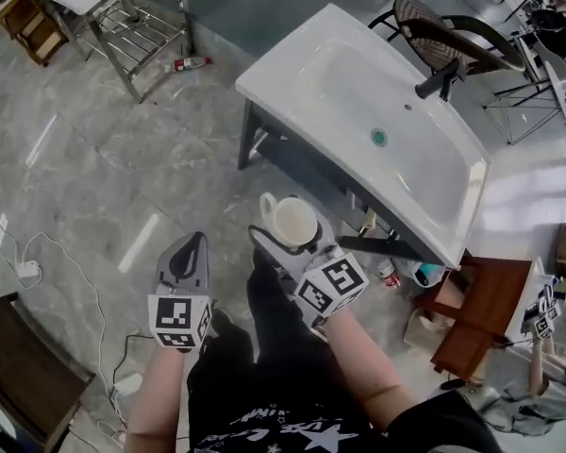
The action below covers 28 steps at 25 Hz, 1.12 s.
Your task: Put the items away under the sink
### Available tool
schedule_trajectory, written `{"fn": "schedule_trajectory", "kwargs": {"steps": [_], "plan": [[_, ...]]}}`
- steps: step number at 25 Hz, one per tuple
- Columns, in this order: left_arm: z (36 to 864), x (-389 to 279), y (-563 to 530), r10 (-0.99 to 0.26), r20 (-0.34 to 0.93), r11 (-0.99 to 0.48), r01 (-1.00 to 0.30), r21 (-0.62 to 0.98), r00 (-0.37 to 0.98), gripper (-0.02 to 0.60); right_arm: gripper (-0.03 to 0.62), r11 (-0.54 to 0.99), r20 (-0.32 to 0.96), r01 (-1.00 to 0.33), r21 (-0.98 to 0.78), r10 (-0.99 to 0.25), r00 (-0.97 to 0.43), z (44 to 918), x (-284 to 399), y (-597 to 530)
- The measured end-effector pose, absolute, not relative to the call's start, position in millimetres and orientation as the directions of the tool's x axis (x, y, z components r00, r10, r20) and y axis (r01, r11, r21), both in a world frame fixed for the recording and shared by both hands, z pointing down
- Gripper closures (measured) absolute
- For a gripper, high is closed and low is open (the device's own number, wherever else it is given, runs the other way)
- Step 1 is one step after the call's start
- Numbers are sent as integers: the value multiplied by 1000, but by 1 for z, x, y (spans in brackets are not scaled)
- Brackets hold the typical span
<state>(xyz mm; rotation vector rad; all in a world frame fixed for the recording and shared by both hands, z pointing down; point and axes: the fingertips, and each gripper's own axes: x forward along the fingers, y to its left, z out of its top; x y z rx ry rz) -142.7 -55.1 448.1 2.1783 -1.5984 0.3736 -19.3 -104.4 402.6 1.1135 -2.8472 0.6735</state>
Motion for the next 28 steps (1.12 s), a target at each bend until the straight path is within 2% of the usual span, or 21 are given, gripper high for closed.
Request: {"fn": "schedule_trajectory", "kwargs": {"steps": [10,15,19,28], "plan": [[496,-176,18,-824,439,-327,-933,150,359,572,189,563,172,-761,-322,-755,-632,442,-25,-43],[533,-169,27,-793,468,-345,-921,181,389,572,188,500,199,-780,-377,-779,-595,477,-15,-39],[557,-157,14,-779,467,-374,-908,190,419,572,188,482,242,-823,-300,-797,-554,513,-4,-53],[588,-110,-57,-771,462,-387,-899,206,438,572,188,370,316,-896,-244,-844,-435,593,57,-125]]}}
